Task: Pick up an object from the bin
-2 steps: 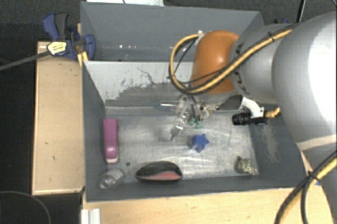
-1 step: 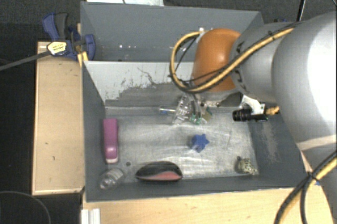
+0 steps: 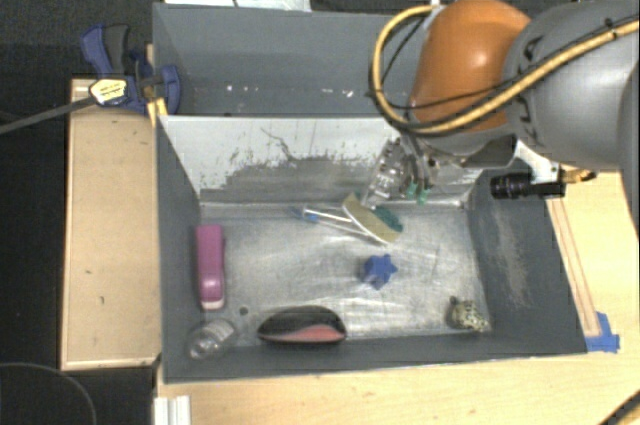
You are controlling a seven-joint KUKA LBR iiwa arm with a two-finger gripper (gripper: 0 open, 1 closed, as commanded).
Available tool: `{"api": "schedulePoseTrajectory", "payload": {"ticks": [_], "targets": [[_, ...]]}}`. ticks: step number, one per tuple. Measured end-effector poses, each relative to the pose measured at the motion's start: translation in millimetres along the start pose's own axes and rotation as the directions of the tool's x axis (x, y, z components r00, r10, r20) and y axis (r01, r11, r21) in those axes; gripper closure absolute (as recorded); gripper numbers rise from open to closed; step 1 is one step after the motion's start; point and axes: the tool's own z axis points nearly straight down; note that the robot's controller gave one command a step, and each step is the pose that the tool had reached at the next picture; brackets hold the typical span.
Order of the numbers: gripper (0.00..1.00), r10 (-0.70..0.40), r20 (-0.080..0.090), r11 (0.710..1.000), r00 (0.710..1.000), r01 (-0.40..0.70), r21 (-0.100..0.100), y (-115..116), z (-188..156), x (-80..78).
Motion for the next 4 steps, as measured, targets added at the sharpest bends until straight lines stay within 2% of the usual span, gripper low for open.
{"api": "schedulePoseTrajectory", "payload": {"ticks": [1, 2, 3, 4], "targets": [[0.00, -0.001, -0.008, 1.000, 1.000, 0.001, 0.004, 0.0, 5.1, 1.7], [0.00, -0.282, 0.007, 0.959, 0.959, 0.282, -0.003, -67.0, 92.4, 14.5], [1.00, -0.278, 0.007, 0.961, 0.961, 0.278, -0.005, -66.2, 91.0, 14.4], [1.00, -0.277, -0.001, 0.961, 0.961, 0.277, 0.000, -67.4, -24.8, 38.1]]}}
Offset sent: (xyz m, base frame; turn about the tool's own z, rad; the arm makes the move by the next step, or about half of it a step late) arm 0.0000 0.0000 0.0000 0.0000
